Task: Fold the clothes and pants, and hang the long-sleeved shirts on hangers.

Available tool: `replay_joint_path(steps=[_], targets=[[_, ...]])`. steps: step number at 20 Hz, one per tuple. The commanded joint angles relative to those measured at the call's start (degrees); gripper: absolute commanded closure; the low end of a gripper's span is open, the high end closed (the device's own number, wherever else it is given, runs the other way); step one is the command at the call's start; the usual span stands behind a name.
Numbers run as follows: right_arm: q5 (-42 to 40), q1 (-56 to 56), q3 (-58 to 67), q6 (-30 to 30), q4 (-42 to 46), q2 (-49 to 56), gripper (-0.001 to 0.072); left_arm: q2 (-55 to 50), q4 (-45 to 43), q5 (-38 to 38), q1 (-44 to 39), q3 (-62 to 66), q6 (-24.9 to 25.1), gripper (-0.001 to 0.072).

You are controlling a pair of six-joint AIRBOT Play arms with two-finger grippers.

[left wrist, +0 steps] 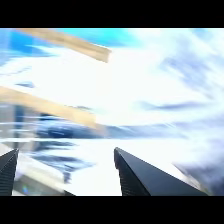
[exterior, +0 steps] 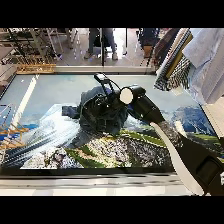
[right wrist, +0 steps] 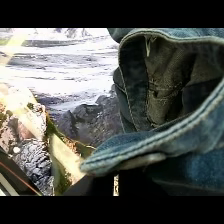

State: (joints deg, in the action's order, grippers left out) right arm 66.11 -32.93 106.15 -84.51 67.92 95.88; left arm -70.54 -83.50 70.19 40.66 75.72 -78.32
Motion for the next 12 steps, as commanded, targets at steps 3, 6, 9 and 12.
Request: replay_joint_path(steps=[3, 6, 9, 12], targets=[[-2.0, -0.2, 0.0, 0.0, 0.4, 0.5, 0.0681, -12.5, 5.3, -9.9, 6.8, -0.1, 7.1, 0.0085], [-2.9, -0.2, 0.0, -0.5, 0.3, 0.5, 0.0681, -18.4, 14.8, -15.0, 6.1, 0.1, 11.9, 0.0177], [-2.4, -0.3, 0.0, -1.4, -0.3, 0.5, 0.0681, -19.6, 17.6, -18.0, 5.7, 0.2, 13.2, 0.0519], [-2.0, -0.3, 0.0, -2.3, -0.4, 0.3, 0.0681, -17.9, 17.6, -18.1, 5.8, 0.2, 13.2, 0.0643]])
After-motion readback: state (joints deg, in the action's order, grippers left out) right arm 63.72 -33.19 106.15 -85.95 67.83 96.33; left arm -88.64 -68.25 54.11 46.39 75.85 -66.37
